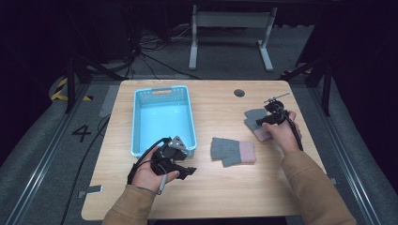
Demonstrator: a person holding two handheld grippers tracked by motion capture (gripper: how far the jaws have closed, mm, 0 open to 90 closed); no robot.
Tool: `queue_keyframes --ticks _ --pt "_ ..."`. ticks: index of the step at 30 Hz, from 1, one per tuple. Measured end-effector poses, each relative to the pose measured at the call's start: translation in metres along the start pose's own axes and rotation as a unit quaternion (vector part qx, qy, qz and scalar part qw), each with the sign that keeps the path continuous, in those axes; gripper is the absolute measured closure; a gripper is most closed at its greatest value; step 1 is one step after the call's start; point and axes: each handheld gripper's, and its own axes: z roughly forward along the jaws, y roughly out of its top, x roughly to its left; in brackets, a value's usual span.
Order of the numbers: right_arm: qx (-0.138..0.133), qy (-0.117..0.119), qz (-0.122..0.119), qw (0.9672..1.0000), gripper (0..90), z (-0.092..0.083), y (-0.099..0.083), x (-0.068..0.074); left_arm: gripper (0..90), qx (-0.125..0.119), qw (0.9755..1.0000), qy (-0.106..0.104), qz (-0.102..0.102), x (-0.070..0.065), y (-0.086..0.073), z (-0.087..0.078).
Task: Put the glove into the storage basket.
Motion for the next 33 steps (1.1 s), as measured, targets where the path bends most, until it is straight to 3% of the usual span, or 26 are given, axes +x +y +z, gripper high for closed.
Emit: queue_keyframes --ticks 6,7,14,19,25,33 --pt "0.012 -0.004 0.003 0.9999 58.0 0.008 -0.001 0.001 39.7 0.0 1.0 0.002 -0.002 0.001 -0.001 -0.001" --pt "0.01 -0.005 -0.002 0.9999 65.2 0.009 -0.001 0.002 39.7 0.0 1.0 0.0 -0.002 0.001 -0.001 -0.001" --pt "0.018 -0.012 -0.007 0.9997 84.1 0.007 -0.002 0.005 40.3 -0.001 1.0 -0.002 -0.001 -0.001 -0.001 0.0" --pt "0.019 -0.016 -0.013 0.9996 86.0 0.003 0.0 0.006 40.5 -0.001 1.0 -0.001 -0.002 -0.001 -0.002 0.0" --pt "-0.008 0.009 -0.014 0.9998 85.7 -0.015 0.0 0.004 41.2 0.004 0.9998 -0.013 -0.013 0.001 -0.002 0.0" --pt "-0.041 0.044 -0.054 0.9967 85.5 -0.05 -0.003 0.013 45.7 0.0 0.9998 -0.022 -0.004 -0.003 0.001 0.0"
